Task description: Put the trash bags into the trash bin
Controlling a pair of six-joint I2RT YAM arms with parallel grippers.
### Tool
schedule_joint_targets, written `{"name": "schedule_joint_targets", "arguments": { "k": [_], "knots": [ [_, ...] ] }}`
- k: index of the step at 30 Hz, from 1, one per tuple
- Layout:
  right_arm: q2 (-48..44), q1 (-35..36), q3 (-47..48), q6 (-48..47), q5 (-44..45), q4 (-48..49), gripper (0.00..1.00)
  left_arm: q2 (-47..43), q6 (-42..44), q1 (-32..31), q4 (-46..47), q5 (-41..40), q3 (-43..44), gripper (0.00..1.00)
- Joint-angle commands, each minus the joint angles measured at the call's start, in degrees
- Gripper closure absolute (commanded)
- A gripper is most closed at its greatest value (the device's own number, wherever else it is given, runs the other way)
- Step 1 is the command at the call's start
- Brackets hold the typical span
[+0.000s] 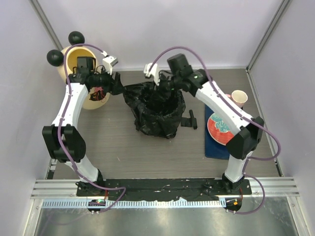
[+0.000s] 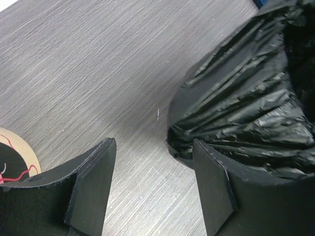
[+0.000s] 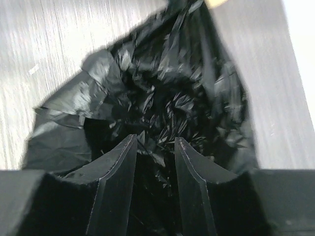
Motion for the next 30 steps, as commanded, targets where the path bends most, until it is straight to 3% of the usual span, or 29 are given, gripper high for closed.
{"name": "schedule_joint_targets", "arguments": {
  "k": [1,5,7,10,16,20,24,30],
  "knots": [
    [3.5,2.4,-5.9,-6.2,8.6,2.5,0.58,2.0,-2.5,0.0,1.5,1.8,5.3,0.33],
    [4.2,3.7,-15.2,-3.7,17.4,10.4,0.58,0.5,-0.4,0.0,0.5,1.1,3.4,0.32],
    [3.2,4.3,-21.3,-2.8,18.6,16.1,0.57,-1.1,-0.1,0.0,1.1,0.7,1.9,0.32],
    [3.1,4.6,-25.7,-4.0,18.3,17.4,0.56,-2.2,-0.1,0.2,1.2,0.6,0.5,0.32],
    [-0.7,4.6,-25.2,-5.4,13.9,13.5,0.52,0.6,-0.8,0.2,-9.7,0.3,16.0,0.23],
    [-2.3,4.9,-20.1,-3.5,13.7,12.2,0.45,1.9,0.7,0.3,-14.9,-6.9,24.8,0.19],
    [-3.1,4.9,-16.7,-3.5,14.6,11.0,0.37,3.9,4.5,0.3,-19.7,-22.5,32.1,0.18],
    [-4.9,4.8,-13.6,-1.6,17.2,11.0,0.22,9.4,6.8,3.5,-22.1,-35.9,34.9,0.21]
  ]
}}
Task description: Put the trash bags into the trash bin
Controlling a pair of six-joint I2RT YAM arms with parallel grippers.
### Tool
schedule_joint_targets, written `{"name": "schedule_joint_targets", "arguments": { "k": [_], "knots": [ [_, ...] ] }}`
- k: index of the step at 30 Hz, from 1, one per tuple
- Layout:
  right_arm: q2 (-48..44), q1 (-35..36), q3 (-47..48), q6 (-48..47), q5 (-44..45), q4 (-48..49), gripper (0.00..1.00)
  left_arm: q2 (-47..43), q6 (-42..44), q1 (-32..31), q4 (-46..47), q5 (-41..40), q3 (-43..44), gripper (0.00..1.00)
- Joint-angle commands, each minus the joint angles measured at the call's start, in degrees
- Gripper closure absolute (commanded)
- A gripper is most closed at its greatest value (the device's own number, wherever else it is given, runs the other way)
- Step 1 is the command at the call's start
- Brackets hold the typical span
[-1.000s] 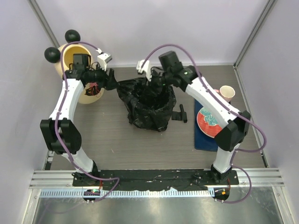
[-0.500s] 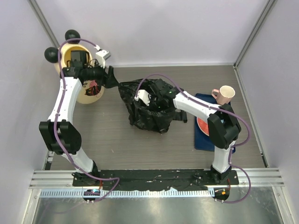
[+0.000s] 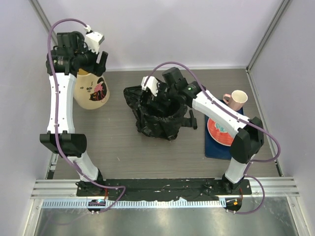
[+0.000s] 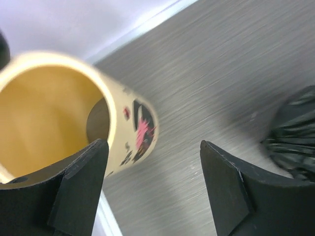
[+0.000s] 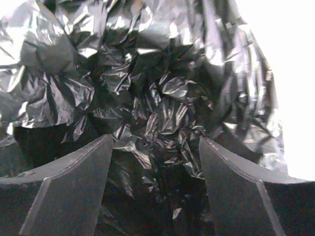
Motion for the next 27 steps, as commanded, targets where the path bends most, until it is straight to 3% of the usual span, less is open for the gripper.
{"name": "schedule_joint_targets", "arguments": {
  "k": [1,5,9,10,17,22,27],
  "knots": [
    [-3.4,0.2,4.0,2.6,2.3,0.6,0.21,4.6,1.7,3.5,-0.1,-14.3,0.1,0.22],
    [-4.6,-0.3,4.9,5.0,3.0,1.8,0.2,-1.1,2.4,3.5,18.4,-21.8,-11.2,0.22],
    [-5.5,-1.0,4.8,6.3,2.1,2.2,0.2,-6.1,18.0,-1.3,37.4,-31.9,-25.2,0.2],
    [-5.8,-1.4,4.9,7.2,1.8,2.3,0.2,-6.8,24.5,-1.9,38.8,-33.0,-26.2,0.19],
    [-6.9,-3.9,5.9,10.7,-1.5,3.9,0.19,-7.4,37.2,-2.8,43.5,-34.7,-28.0,0.19],
    [-8.9,-9.8,4.2,21.7,-12.6,10.6,0.19,-2.9,48.8,-1.3,47.5,-40.7,-26.6,0.17],
    [-9.5,-10.7,4.1,22.7,-12.5,11.7,0.18,1.3,52.2,2.5,45.5,-41.6,-23.2,0.17]
  ]
}}
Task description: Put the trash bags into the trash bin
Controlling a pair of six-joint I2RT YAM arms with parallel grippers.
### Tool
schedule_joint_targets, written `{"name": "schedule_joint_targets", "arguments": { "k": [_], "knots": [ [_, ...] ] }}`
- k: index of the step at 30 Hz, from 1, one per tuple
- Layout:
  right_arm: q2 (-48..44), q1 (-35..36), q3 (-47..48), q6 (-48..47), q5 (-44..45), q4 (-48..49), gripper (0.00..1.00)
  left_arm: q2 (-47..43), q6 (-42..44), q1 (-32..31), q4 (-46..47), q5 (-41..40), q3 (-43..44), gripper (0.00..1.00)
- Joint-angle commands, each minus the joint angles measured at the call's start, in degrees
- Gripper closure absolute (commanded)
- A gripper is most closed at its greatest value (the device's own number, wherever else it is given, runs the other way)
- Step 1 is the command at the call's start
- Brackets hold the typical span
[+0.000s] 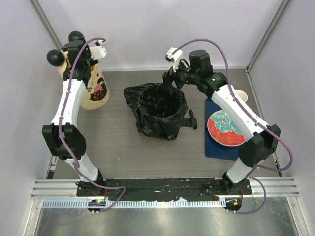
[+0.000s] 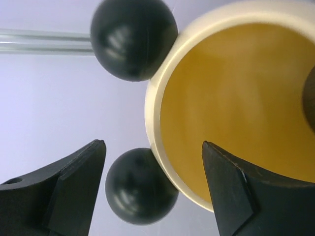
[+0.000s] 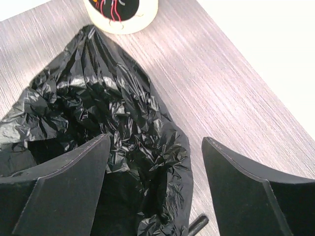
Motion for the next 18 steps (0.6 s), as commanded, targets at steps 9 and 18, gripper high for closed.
{"name": "schedule_joint_targets", "arguments": {
  "k": [9,18],
  "knots": [
    [-5.3,-1.0,-1.0,3.6,-2.7,5.1,0.18,6.4,13.3,3.2,10.4,-3.0,2.6,0.35],
    [-7.1,-1.4,-2.7,1.9,0.0,5.8,0.19,3.6,14.5,2.4,18.2,4.0,3.7,0.98]
  ]
}}
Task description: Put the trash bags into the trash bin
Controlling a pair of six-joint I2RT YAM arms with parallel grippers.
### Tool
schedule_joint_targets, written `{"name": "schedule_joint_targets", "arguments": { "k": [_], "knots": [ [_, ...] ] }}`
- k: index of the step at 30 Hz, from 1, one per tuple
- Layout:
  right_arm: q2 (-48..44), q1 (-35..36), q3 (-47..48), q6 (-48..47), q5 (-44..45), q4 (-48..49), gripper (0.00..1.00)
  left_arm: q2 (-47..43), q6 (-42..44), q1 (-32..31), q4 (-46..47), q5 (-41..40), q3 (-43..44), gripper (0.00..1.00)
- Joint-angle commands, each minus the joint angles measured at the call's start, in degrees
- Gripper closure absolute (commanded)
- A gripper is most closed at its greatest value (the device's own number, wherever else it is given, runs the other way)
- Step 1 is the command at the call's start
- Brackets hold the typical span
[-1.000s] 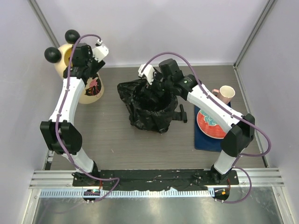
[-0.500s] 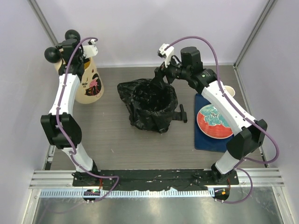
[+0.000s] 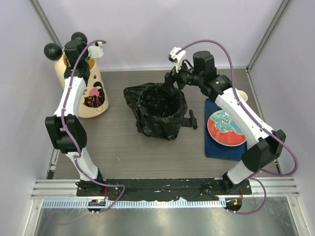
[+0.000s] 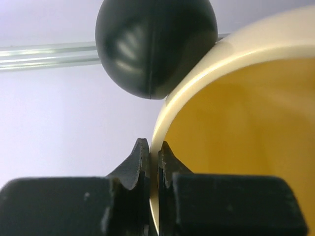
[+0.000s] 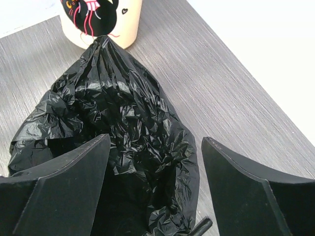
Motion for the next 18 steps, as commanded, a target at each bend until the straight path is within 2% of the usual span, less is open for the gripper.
{"name": "schedule_joint_targets", "arguments": {
  "k": [1,5,9,12,15,16,18],
  "knots": [
    [-3.2,-0.6,-0.1,-0.8,2.7,3.4,0.19,-4.2,1.4,-0.4,6.7,6.1,2.3,0.99],
    [-4.3,-1.4,-1.4,0.0,6.6,5.1,0.19,-6.8,-2.5,-0.4,11.2,13.3,7.1,1.0],
    [-5.7,-1.8,-3.0,0.7,10.1,6.8,0.19,-5.7,-3.6,-0.4,17.9,19.3,13.7,1.0],
    [-7.7,-2.3,-5.2,0.9,14.4,8.9,0.19,-2.6,-5.4,-0.6,19.6,24.0,23.0,1.0],
    [-9.7,-2.9,-7.3,1.3,19.4,10.7,0.18,4.3,-8.9,-0.8,20.2,26.6,38.9,1.0],
    [-10.1,-3.1,-7.6,1.9,20.6,11.1,0.16,6.8,-9.9,-1.1,18.6,27.2,49.1,1.0],
    [-11.2,-3.7,-8.7,2.8,23.9,11.7,0.15,10.1,-10.9,-1.6,17.4,30.3,57.0,1.0]
  ]
}}
